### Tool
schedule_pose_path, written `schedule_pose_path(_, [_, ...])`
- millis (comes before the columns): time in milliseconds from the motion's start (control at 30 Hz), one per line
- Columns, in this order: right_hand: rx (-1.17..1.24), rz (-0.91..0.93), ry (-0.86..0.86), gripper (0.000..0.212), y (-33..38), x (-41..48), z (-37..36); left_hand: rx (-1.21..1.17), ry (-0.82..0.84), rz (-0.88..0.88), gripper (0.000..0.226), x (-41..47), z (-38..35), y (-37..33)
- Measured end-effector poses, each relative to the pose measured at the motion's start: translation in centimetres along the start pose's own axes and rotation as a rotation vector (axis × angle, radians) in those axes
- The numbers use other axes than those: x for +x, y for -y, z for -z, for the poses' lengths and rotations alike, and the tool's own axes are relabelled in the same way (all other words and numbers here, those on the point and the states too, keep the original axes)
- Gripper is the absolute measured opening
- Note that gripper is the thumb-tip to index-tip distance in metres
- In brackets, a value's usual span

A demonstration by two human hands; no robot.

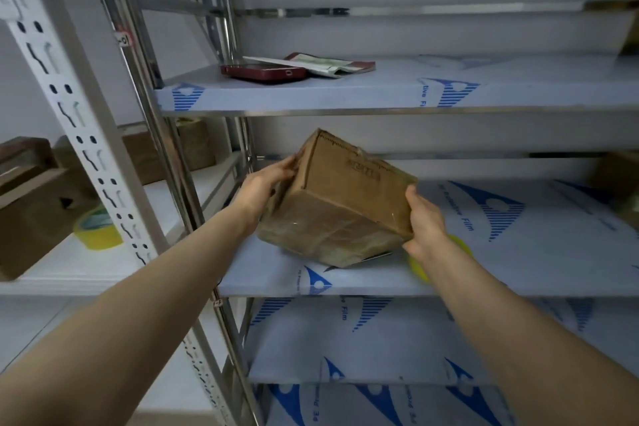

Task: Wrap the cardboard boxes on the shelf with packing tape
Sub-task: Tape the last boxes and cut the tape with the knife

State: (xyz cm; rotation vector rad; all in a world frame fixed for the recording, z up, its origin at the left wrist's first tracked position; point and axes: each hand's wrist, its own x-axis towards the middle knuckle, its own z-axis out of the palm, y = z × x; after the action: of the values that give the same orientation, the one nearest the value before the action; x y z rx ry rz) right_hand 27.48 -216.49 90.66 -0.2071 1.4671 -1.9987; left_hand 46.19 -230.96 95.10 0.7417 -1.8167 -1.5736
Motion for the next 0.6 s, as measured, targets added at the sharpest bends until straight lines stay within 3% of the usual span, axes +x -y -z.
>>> schedule_pose_path(100, [0.079,-0.084,-0.018,0.039,0.1,0.1,0.6,0.062,0.257,0.015,0.087,-0.4,0.9,-1.2])
schedule_pose_path(200, [0.13,-0.153,-0.01,0.042,-0.1,0.2,1.2,0.173,0.463,0.086,0.087,-0.2,2.3,-1.8])
schedule_pose_path(400, [0.189,-0.318,0.051,0.041,-1.1,0.1,3.2,0.558,0.566,0.145,0.13,1.2,3.5,-2.3])
schedule_pose_path(600, [0.205,-0.378,0.023,0.034,-2.4,0.1,4.9,0.611,0.665,0.143,0.12,1.7,2.1,-2.6])
